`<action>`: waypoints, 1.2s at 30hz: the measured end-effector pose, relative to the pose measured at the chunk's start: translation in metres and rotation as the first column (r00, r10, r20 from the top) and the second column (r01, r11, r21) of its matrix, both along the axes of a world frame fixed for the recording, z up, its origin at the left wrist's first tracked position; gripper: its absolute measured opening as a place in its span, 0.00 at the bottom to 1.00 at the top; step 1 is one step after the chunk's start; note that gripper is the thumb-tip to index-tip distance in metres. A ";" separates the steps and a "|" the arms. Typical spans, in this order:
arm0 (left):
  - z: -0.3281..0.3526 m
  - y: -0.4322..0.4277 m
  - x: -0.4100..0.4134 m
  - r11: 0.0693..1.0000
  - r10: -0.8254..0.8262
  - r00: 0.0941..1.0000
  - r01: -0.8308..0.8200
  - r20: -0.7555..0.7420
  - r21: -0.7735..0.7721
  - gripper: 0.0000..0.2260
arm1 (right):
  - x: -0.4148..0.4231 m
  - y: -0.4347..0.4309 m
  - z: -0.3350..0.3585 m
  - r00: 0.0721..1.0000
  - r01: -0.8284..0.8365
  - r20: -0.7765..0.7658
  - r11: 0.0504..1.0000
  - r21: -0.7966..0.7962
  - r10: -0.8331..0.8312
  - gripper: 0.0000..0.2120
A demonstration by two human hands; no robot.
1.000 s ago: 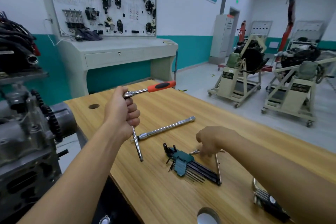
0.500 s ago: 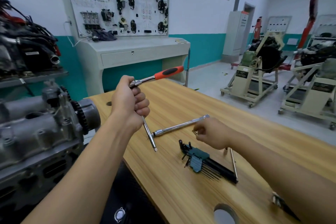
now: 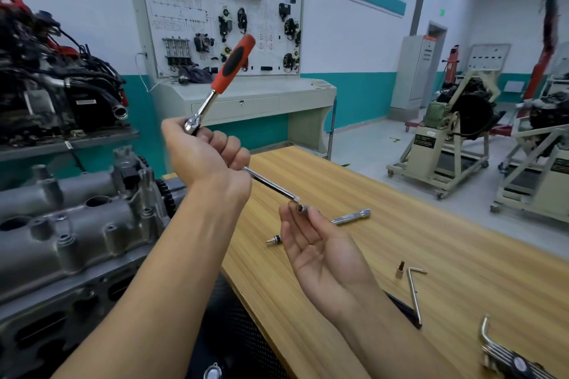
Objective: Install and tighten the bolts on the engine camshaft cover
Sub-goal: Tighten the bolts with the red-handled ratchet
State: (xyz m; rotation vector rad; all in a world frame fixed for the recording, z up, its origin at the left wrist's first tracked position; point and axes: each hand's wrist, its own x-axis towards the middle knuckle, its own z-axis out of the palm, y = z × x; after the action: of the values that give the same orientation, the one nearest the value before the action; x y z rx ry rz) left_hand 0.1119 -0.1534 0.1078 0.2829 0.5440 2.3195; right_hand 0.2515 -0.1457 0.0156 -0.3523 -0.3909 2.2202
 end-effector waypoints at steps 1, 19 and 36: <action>0.000 -0.002 -0.002 1.000 0.017 1.000 -0.017 0.001 0.005 0.17 | -0.004 -0.002 0.002 1.000 0.018 0.002 1.000 -0.020 -0.018 0.08; 0.034 -0.057 -0.036 0.958 0.234 0.972 -0.223 -0.038 0.181 0.20 | -0.080 -0.044 0.035 0.988 0.126 -0.111 0.975 0.181 -0.107 0.09; 0.085 -0.173 -0.158 0.873 0.229 0.712 -0.452 -0.664 -0.182 0.23 | -0.180 -0.031 0.148 0.957 -0.182 0.242 0.315 0.932 -0.163 0.23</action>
State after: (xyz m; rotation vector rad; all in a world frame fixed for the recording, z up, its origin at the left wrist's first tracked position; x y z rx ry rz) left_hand -0.0459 -0.3268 0.1926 0.8730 1.4226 2.3971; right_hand 0.0711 -0.1769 0.1635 0.0070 -1.7931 1.5173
